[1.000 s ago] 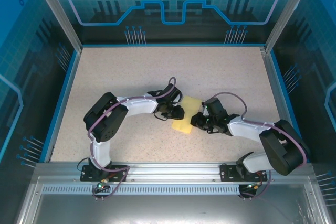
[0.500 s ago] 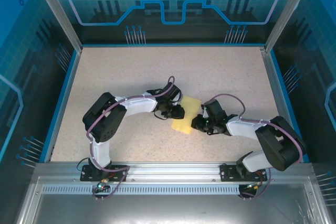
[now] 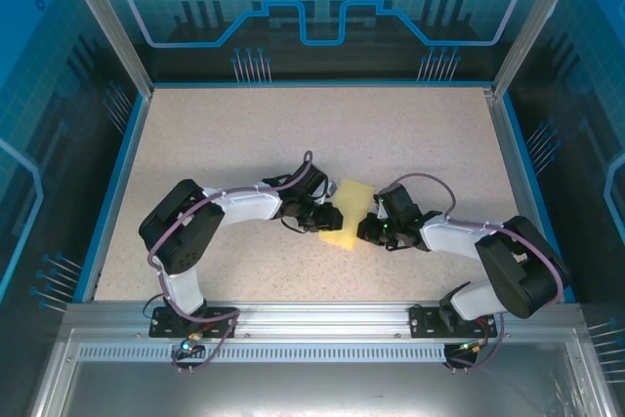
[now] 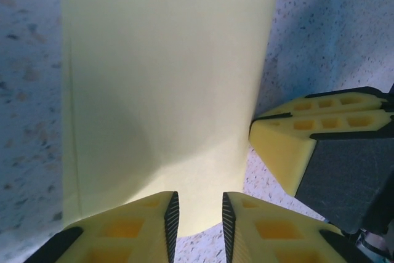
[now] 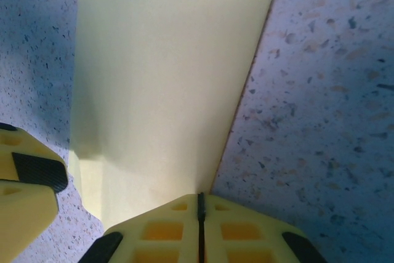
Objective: Fold a paper plane with a square sheet of paper (pick it up from the middle)
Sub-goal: Fold the square sheet of paper in half at the center of the table.
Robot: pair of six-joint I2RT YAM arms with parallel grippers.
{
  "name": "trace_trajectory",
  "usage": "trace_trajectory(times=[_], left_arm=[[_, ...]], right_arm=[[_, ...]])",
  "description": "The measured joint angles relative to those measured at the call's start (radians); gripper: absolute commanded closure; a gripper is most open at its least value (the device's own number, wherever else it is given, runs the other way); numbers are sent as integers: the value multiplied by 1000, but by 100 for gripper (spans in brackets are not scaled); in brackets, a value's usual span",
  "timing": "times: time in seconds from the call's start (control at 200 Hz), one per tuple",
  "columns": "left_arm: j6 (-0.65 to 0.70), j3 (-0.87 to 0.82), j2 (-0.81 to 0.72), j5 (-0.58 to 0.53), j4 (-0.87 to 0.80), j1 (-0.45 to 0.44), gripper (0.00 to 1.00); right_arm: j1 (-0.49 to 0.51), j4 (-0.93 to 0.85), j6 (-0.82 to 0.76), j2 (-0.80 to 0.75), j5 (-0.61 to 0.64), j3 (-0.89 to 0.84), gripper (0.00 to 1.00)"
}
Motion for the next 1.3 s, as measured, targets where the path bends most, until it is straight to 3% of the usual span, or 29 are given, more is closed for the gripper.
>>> trace_trajectory(times=[0.495,0.99,1.3], left_arm=[[-18,-13,47,30,79,-12,73],[-18,-16,46,30,77,-8,73],[-18,-16,37,41,74,-6,72]], right_arm=[[-2,32,80,-126,-55,-13,95],[20,152,138,20,-98,-65,96],[21,97,71,34,-92,-29,96]])
